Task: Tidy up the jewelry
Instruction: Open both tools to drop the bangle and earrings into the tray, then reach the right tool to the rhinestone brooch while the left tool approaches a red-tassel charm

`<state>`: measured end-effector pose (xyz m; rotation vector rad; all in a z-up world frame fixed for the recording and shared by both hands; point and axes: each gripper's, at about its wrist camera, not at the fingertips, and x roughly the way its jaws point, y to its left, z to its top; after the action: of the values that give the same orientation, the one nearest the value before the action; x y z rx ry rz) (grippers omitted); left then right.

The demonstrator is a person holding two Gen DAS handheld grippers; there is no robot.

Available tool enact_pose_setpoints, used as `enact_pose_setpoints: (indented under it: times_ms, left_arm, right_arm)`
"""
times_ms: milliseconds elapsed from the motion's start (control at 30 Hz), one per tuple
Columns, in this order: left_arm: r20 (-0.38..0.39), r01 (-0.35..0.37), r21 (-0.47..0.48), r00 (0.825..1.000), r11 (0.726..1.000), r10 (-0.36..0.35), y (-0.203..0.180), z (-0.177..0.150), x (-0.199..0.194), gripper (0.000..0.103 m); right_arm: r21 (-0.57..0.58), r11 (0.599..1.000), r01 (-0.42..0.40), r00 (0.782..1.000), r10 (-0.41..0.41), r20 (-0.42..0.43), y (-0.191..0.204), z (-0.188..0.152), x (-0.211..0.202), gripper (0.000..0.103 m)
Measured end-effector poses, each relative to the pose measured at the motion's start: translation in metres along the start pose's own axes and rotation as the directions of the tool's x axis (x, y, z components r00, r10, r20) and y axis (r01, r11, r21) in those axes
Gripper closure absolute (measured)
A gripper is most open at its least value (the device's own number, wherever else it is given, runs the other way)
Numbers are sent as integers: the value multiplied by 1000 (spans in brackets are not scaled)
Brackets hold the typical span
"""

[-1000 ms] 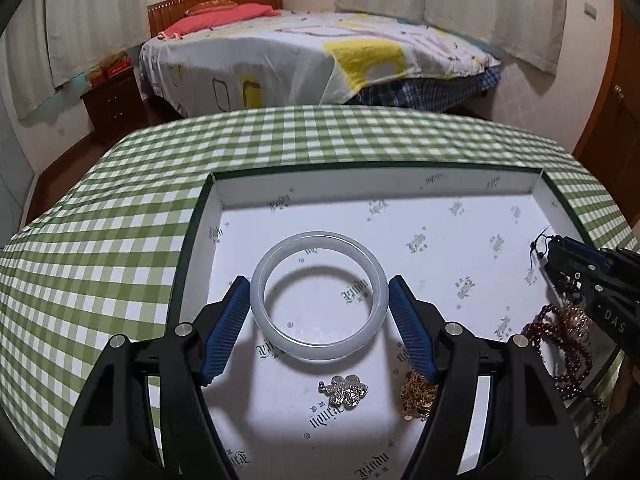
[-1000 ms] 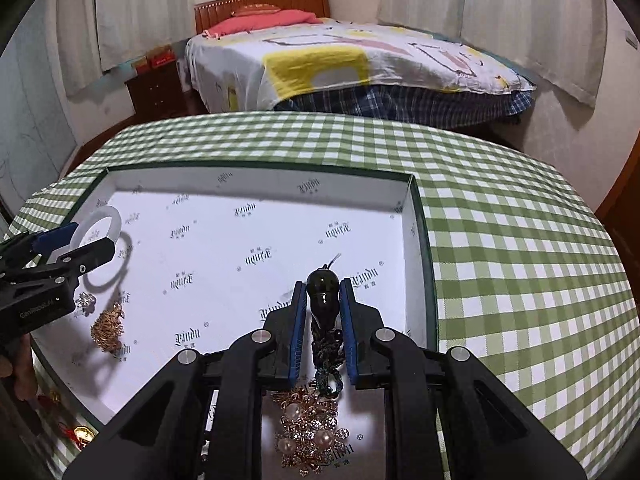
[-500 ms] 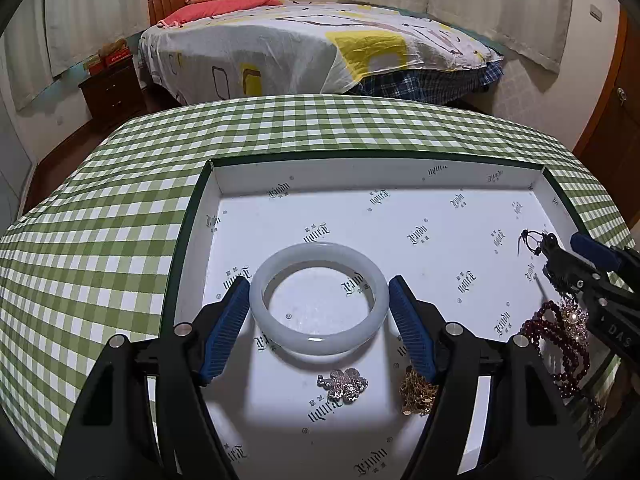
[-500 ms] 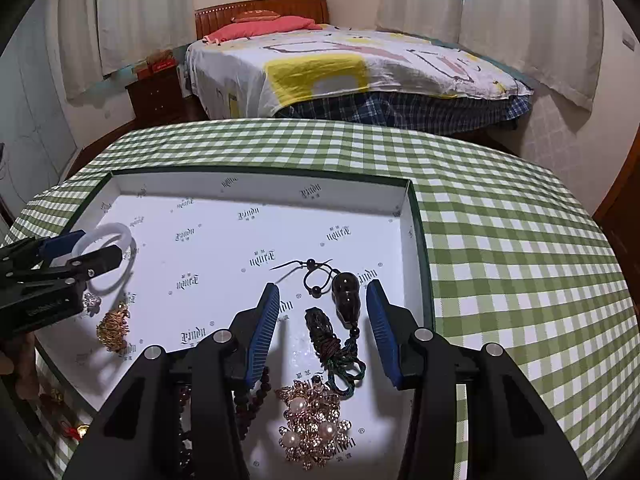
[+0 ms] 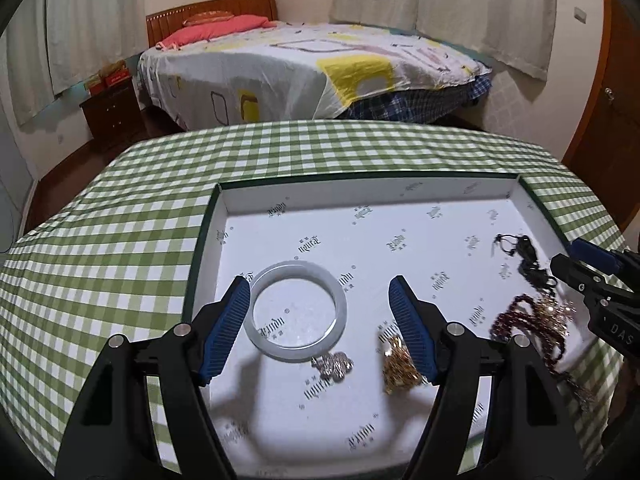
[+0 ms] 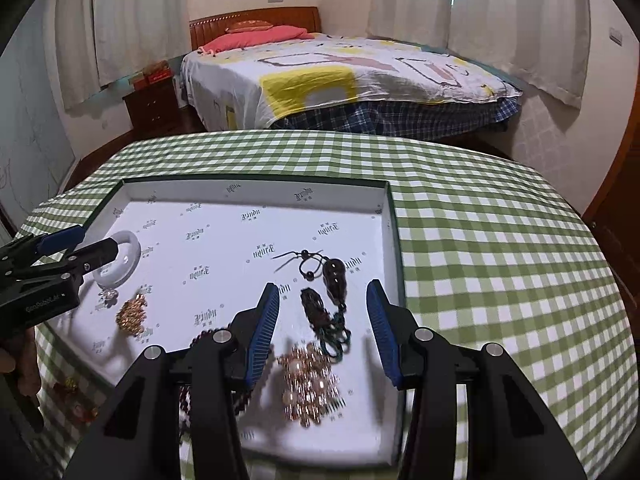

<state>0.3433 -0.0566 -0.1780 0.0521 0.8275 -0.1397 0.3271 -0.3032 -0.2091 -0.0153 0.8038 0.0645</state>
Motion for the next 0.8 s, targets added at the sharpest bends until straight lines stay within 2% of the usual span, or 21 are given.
enact_pose_setpoints:
  times_ms: [300, 800]
  left_arm:
    - [7, 16, -10, 1000, 1000, -16, -1, -9, -17, 33]
    - [21, 31, -22, 999, 999, -31, -3, -30, -46, 33]
  right_arm:
    - [14, 1000, 11, 1000, -11, 7, -2, -18, -28, 57]
    - [21, 999, 36, 999, -35, -17, -9, -47, -48, 57]
